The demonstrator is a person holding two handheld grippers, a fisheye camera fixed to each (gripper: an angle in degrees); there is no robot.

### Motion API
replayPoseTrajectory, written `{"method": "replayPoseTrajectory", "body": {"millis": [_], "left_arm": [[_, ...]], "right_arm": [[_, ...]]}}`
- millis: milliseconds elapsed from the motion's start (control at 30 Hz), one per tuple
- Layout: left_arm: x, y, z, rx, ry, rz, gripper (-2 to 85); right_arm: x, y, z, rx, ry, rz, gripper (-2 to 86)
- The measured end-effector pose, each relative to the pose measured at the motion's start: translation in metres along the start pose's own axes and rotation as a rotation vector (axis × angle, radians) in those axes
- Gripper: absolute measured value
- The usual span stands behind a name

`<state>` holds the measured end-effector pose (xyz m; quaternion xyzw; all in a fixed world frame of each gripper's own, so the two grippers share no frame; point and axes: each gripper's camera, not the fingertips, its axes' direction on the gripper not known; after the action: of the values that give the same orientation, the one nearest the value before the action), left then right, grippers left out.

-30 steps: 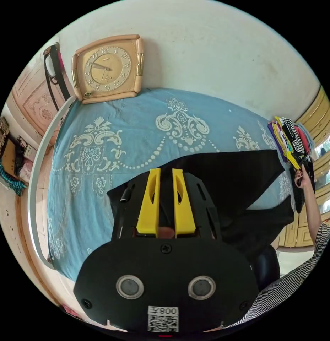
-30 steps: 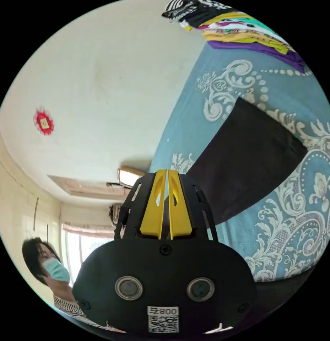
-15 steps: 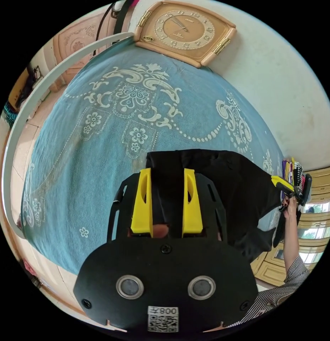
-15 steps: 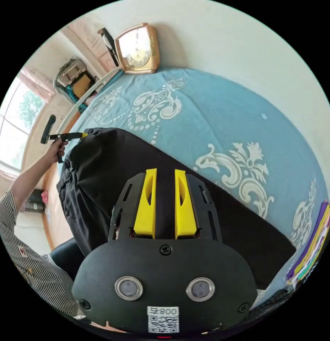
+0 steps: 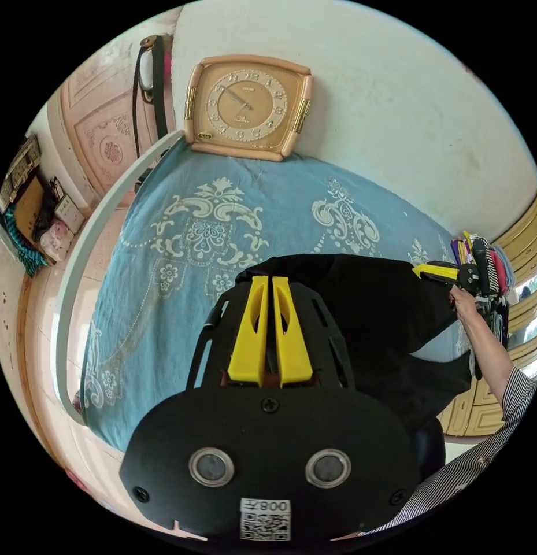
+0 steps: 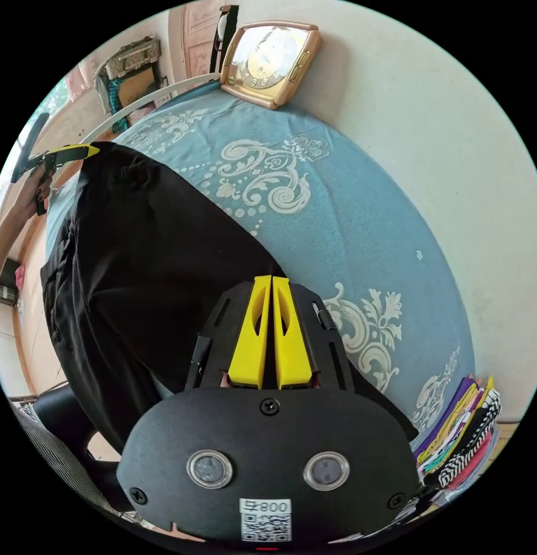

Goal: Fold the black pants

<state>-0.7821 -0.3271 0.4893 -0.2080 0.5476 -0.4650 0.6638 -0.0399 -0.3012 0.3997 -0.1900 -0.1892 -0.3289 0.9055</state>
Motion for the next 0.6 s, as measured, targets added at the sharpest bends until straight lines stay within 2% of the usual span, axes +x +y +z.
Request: {"method": "replayPoseTrajectory", "body": {"millis": [100,167,233,333,467,567,600], "left_arm": [[-0.01,-0.019,-0.011,0.028,-0.008,-0.005,2.1],[-0.015,-0.029,0.0,-0.026,0.003,-0.001,2.9],[-0.021,-0.026,0.018,-0.136,-0.108,-0.009,4.7],[-0.036,-0.001,0.015,-0.173,-0.076,-0.009,7.4],[-0.066,0.057,-0.021,-0.136,0.028,-0.027,10.5],[-0.102,0.118,-0.047,-0.17,0.108,-0.144,12.2],[-0.117,0.143,-0.056,-0.173,0.136,-0.215,12.5]], "right_arm": [[0.004,-0.009,-0.006,0.059,0.04,0.054,0.4],[0.006,-0.016,0.005,0.064,0.062,0.096,0.5],[0.005,-0.021,0.028,-0.011,0.067,0.118,0.8],[0.007,-0.012,0.062,-0.129,0.126,0.207,1.8],[0.0,0.036,0.054,-0.007,-0.095,0.235,6.6],[-0.058,0.08,0.036,0.073,-0.349,0.08,8.7],[-0.077,0.089,0.033,0.078,-0.375,0.033,8.8]]}}
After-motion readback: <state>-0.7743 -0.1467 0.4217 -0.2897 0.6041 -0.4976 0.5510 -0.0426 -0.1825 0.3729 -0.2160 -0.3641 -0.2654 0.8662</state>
